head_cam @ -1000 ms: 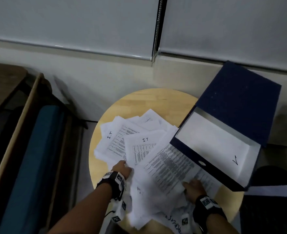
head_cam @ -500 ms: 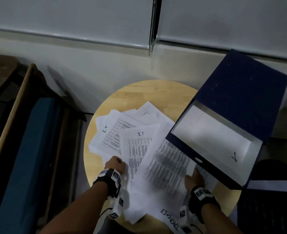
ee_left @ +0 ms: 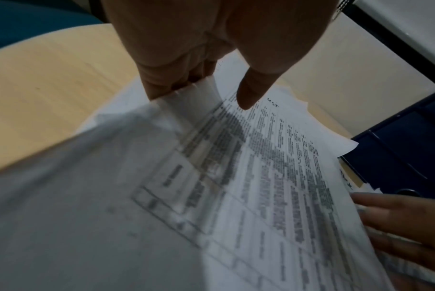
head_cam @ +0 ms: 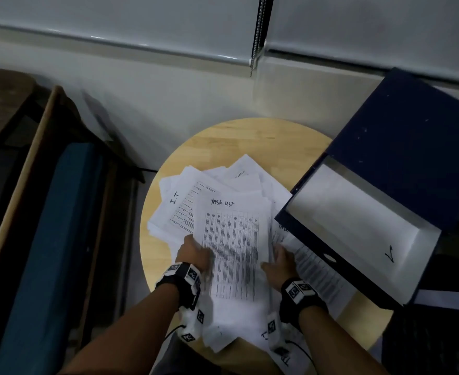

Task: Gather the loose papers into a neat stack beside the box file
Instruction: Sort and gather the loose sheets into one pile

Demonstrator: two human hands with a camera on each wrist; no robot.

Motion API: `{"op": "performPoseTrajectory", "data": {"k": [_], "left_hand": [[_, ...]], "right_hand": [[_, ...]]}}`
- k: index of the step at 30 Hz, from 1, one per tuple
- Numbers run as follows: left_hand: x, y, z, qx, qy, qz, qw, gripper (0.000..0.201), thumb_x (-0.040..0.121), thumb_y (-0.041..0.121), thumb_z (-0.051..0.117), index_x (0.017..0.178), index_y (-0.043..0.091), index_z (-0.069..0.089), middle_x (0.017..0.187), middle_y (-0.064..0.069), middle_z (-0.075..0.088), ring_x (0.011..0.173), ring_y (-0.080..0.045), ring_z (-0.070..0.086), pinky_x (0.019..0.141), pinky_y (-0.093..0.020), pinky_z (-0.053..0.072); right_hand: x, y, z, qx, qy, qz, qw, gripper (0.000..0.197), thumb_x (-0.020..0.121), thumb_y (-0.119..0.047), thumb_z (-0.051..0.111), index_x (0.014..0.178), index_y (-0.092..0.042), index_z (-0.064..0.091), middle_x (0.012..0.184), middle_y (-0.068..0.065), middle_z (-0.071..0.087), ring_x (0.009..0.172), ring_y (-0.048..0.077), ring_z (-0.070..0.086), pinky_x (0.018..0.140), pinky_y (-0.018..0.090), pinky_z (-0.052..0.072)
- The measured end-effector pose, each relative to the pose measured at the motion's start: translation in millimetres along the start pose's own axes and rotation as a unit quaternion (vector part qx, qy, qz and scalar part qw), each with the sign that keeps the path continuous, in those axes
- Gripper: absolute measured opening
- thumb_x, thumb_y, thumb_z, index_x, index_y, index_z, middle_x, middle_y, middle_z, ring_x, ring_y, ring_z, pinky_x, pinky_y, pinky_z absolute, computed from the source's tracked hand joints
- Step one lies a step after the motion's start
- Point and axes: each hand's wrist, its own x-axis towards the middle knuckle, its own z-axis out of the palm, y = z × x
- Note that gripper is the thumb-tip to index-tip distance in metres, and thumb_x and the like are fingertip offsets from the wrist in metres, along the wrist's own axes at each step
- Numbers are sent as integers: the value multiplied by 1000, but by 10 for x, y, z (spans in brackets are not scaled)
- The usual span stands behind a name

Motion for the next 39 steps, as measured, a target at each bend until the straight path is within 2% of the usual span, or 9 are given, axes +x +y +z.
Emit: {"op": "performPoseTrajectory", "data": {"k": [3, 8, 12, 16, 26, 30, 35, 37, 39], "left_hand": [[15, -31, -46, -13, 3, 0, 1000, 61, 86, 22, 59, 140, 4, 37, 133, -19, 52, 117, -36, 53, 84, -35, 44], [29, -10, -51, -11, 4, 14, 1000, 42, 84, 21, 56, 121, 0, 53, 122, -23, 57, 97, -34, 57, 79, -36, 46], [136, -102, -379, -142, 143, -137, 970, 63, 83, 20, 60, 138, 3, 35, 141, -24, 34, 120, -43, 46, 90, -42, 43], [322, -229, -597, -110, 96, -193, 970, 59, 88, 32, 51, 136, -2, 42, 141, -25, 42, 129, -42, 42, 102, -44, 38], [453, -95, -434, -100, 169, -52, 979, 58, 83, 10, 62, 130, 8, 29, 126, -24, 48, 115, -46, 50, 90, -54, 47], [459, -72, -551, -66, 234, -19, 970, 36, 81, 8, 52, 115, 11, 42, 113, -19, 58, 109, -44, 51, 89, -54, 46], [497, -3, -553, -76, 203, 102, 971, 41, 80, 9, 61, 117, 15, 46, 112, -17, 60, 110, -38, 52, 92, -47, 46], [471, 30, -469, -111, 172, 156, 966, 52, 79, 2, 61, 124, 17, 41, 120, -10, 55, 113, -31, 52, 95, -37, 47], [402, 53, -427, -172, 152, 147, 962, 55, 79, -11, 48, 127, 15, 38, 112, -3, 53, 105, -24, 51, 83, -26, 47]], "right_hand": [[-21, -80, -44, 32, 63, 31, 997, 62, 84, -16, 64, 141, -9, 41, 139, 16, 46, 127, 36, 47, 105, 42, 43], [111, -44, 69, 49, 49, 28, 997, 70, 71, -31, 63, 138, -16, 46, 129, 14, 57, 110, 33, 60, 94, 47, 54], [172, -39, 87, 26, 66, 34, 997, 70, 70, -32, 65, 136, -17, 46, 129, 15, 58, 110, 35, 60, 95, 48, 53], [98, -103, 95, -13, 62, 32, 997, 64, 76, -31, 64, 136, -14, 50, 131, 17, 51, 115, 38, 55, 98, 46, 51], [137, -42, 124, 6, 59, 2, 998, 50, 74, -32, 68, 122, -16, 61, 117, 13, 58, 98, 31, 64, 89, 44, 57], [177, 6, 142, 4, 55, -8, 998, 58, 69, -37, 68, 124, -17, 59, 119, 13, 59, 101, 32, 63, 89, 46, 57], [33, -124, 53, 22, 61, -3, 998, 30, 79, -15, 71, 108, -11, 65, 96, 2, 61, 92, 28, 66, 89, 40, 57], [14, -129, 49, 19, 61, 3, 998, 34, 80, -16, 71, 113, -11, 62, 102, 3, 56, 95, 30, 64, 91, 39, 55], [-5, -159, 58, 8, 67, 5, 998, 48, 79, -20, 73, 123, -9, 57, 117, 11, 52, 103, 35, 62, 94, 40, 53]]}}
